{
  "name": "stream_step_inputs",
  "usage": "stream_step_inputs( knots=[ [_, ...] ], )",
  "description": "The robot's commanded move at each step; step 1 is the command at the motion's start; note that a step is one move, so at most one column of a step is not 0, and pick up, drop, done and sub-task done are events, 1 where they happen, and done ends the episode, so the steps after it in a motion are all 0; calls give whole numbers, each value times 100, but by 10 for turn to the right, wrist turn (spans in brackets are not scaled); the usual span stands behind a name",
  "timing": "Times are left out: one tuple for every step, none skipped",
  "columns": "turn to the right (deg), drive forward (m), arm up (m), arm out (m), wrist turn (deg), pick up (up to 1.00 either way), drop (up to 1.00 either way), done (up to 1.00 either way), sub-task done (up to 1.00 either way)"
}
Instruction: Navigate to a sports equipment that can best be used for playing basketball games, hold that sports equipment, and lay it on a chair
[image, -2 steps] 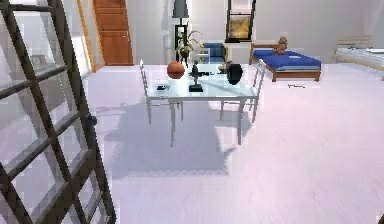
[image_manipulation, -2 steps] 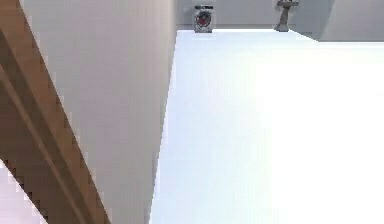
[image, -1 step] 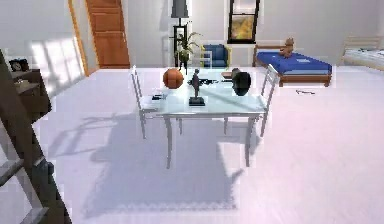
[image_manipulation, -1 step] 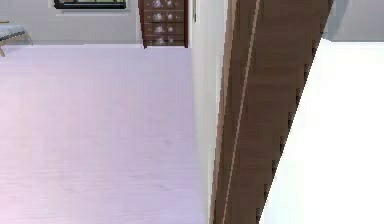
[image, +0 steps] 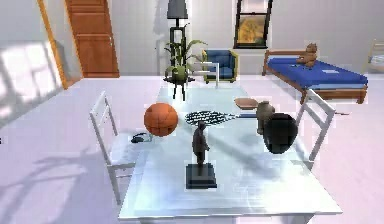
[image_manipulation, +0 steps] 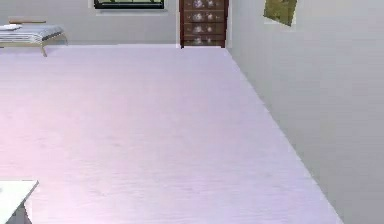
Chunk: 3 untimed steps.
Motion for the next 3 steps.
stream_step_inputs(
  knots=[
    [90, 0, 0, 0, 0, 0, 0, 0, 0],
    [0, 30, 0, 0, 0, 0, 0, 0, 0],
    [-450, 0, 0, 0, 0, 0, 0, 0, 0]
  ],
)
